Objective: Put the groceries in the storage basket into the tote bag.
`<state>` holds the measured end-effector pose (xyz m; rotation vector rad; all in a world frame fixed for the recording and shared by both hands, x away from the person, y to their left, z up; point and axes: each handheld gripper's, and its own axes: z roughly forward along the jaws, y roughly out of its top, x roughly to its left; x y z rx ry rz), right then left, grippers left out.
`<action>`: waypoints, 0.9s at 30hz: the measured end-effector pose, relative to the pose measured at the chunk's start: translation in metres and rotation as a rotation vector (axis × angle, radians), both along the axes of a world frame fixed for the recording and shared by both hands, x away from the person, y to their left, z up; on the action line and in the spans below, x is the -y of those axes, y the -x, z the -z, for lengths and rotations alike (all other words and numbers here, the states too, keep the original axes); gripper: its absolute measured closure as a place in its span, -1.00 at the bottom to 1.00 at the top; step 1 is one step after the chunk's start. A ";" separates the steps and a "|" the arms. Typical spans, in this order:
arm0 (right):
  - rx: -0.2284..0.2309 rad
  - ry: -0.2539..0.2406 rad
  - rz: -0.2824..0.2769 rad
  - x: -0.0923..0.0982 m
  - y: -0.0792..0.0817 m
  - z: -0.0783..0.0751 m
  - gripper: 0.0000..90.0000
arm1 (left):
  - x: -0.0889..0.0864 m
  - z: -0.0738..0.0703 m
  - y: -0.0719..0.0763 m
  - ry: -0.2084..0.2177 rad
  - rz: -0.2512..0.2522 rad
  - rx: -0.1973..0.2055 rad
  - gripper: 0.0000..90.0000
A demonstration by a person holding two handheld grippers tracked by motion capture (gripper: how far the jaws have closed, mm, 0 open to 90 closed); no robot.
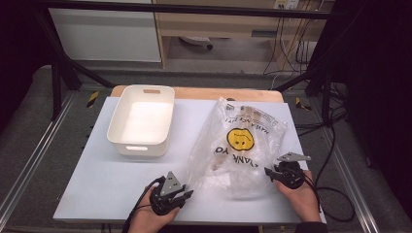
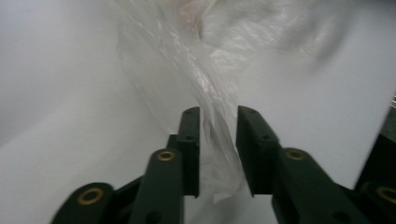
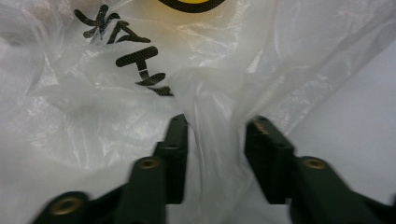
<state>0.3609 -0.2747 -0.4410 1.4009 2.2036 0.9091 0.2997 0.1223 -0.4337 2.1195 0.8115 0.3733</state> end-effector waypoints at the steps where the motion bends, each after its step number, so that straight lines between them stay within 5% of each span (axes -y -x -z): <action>1: -0.008 -0.004 -0.005 -0.001 0.000 0.000 0.09 | -0.002 0.000 -0.002 0.003 -0.017 0.000 0.32; 8: -0.009 -0.012 0.014 -0.006 0.002 0.003 -0.46 | -0.014 -0.004 -0.014 0.035 -0.099 0.008 -0.15; 19: 0.004 -0.009 0.020 -0.009 0.005 0.003 -0.74 | -0.008 -0.010 -0.042 0.100 -0.100 0.005 -0.27; 27: 0.012 -0.005 0.003 -0.015 0.013 0.000 -0.86 | 0.009 -0.003 -0.063 0.040 -0.133 0.017 -0.20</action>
